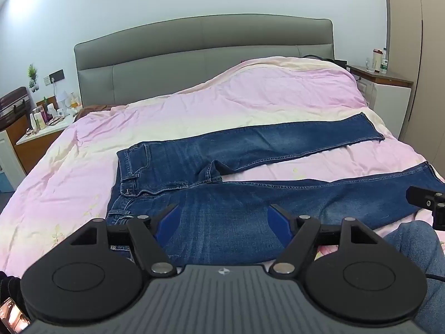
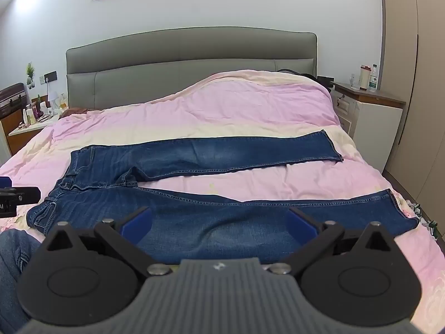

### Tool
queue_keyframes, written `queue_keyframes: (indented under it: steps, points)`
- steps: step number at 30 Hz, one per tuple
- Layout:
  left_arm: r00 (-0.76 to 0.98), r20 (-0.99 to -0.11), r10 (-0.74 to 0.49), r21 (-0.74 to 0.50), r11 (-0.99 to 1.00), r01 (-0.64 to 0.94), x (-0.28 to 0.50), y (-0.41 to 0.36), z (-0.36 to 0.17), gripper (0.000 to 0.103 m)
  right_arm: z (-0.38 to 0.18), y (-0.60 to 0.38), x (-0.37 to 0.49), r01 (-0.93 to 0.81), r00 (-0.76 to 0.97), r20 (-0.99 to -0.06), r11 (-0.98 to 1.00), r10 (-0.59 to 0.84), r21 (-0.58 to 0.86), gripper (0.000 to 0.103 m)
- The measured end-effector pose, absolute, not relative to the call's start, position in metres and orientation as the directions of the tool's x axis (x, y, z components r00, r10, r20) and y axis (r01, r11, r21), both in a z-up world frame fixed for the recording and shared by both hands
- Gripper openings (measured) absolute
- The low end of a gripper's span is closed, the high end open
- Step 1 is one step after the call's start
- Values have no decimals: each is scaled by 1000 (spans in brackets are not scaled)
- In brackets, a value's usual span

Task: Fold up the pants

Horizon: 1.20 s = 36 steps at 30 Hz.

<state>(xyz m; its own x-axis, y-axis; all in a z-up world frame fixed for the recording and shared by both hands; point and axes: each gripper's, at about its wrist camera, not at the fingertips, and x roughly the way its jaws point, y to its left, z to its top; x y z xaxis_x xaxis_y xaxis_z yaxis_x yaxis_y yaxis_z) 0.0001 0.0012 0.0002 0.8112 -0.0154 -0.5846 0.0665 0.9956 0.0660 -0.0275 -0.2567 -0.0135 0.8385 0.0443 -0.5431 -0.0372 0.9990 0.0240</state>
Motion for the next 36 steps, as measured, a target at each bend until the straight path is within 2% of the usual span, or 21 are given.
queue_keyframes:
  steps: [36]
  points:
    - [801, -599, -7, 50, 998, 46, -2, 5, -1, 85, -12, -256, -31, -17, 830, -558, 1000, 17, 6, 98]
